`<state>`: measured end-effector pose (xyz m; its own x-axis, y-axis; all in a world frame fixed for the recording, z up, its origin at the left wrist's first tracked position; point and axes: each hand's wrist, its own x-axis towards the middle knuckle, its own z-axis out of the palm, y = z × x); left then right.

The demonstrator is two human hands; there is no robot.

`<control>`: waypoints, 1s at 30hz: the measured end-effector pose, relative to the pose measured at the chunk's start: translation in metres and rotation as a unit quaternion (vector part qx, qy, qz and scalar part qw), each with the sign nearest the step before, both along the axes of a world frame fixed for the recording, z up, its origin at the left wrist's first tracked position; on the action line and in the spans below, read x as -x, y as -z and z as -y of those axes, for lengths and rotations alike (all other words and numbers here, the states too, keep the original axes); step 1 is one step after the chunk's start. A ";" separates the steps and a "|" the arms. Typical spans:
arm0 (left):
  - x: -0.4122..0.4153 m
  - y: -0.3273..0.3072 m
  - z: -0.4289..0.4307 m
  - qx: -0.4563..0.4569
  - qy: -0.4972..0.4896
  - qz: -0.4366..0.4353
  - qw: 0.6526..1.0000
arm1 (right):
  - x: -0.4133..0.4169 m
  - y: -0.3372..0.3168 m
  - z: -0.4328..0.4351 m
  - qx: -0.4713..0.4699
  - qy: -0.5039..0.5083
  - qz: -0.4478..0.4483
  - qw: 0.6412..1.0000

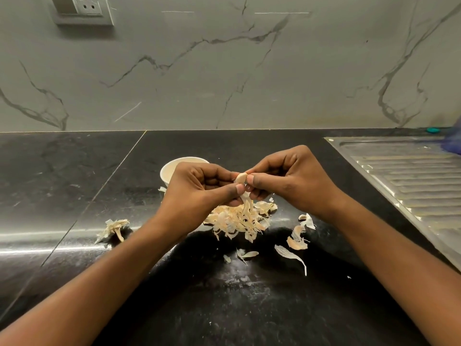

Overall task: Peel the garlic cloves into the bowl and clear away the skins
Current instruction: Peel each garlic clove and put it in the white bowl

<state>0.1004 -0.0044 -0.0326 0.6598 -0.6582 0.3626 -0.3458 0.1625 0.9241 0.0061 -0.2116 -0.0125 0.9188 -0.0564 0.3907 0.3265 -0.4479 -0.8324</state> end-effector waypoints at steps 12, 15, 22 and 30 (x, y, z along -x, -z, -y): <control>0.003 -0.002 0.001 0.001 0.010 -0.069 0.998 | -0.002 0.005 -0.009 -0.027 0.044 0.036 0.998; 0.000 -0.004 0.001 -0.008 0.036 -0.122 0.992 | -0.001 0.003 -0.008 -0.031 0.042 0.034 0.998; 0.001 -0.005 0.002 -0.010 -0.018 -0.095 0.995 | -0.004 0.006 -0.007 0.002 0.066 0.030 0.997; -0.001 -0.001 0.001 -0.030 -0.068 0.111 0.991 | -0.005 0.008 -0.010 0.055 0.061 0.036 0.996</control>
